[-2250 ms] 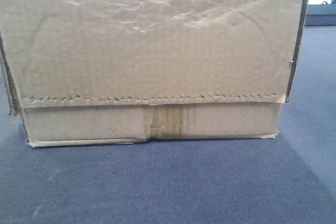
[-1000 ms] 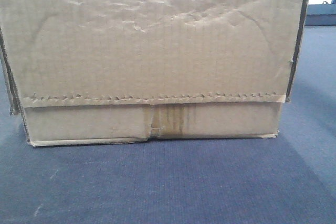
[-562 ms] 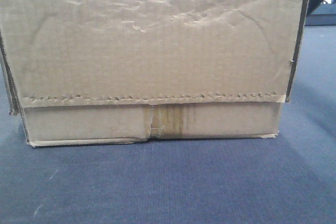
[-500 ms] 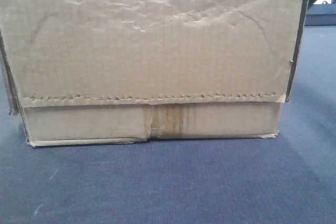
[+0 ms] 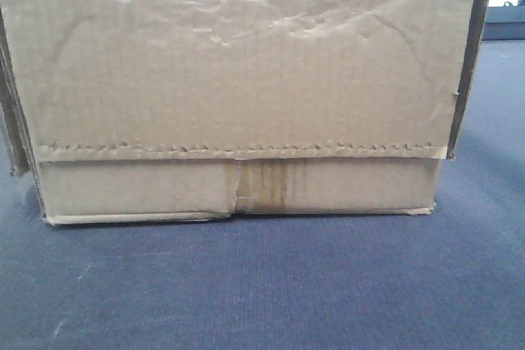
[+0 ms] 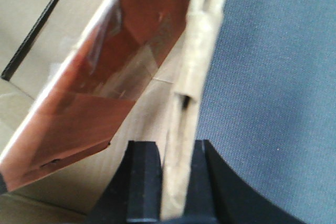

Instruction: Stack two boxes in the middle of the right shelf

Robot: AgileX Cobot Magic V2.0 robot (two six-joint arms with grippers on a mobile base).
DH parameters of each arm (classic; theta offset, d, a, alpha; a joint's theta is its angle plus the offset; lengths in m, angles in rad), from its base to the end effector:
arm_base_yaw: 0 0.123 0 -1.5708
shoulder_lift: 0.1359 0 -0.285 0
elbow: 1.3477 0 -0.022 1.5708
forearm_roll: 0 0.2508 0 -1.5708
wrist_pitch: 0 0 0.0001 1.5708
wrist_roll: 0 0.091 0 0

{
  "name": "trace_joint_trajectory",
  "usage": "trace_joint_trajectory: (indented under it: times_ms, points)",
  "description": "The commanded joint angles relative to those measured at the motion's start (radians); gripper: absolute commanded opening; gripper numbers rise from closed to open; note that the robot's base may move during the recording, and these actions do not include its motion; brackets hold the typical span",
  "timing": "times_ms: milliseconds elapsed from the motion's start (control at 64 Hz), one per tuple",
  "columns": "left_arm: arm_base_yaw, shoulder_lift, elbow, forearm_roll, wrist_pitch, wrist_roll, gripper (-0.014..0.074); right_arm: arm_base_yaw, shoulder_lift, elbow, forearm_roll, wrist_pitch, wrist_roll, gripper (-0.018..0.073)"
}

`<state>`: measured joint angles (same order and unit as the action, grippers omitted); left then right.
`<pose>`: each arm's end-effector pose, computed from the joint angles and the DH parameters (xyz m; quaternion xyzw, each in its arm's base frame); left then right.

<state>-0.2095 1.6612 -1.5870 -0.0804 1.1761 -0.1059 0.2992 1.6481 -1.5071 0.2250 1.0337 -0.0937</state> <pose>0.3414 -0.0795 0.3427 0.0431 0.9776 -0.0707 0.1936 0.3333 0.1211 0.3314 -0.1563 0.9526 0.1312 0.2255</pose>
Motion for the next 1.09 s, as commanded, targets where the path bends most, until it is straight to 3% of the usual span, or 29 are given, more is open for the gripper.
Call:
trace_joint_trajectory:
  times_ms: [0, 391, 641, 1078]
  points:
    - [0.005, -0.064, -0.05, 0.011, -0.001, -0.004, -0.0111, -0.008, -0.054, -0.007, -0.029, -0.015, -0.012, -0.0154]
    - [0.005, -0.256, -0.248, 0.012, 0.035, -0.004, -0.0111, -0.008, -0.243, -0.13, -0.027, -0.045, -0.012, -0.0154]
    - [0.005, -0.389, -0.266, 0.012, 0.012, -0.004, -0.0111, -0.008, -0.312, -0.271, -0.002, -0.023, -0.012, -0.0154]
    - [0.005, -0.44, -0.266, 0.008, 0.045, -0.004, -0.0111, -0.008, -0.332, -0.284, 0.016, 0.0, -0.012, -0.0154]
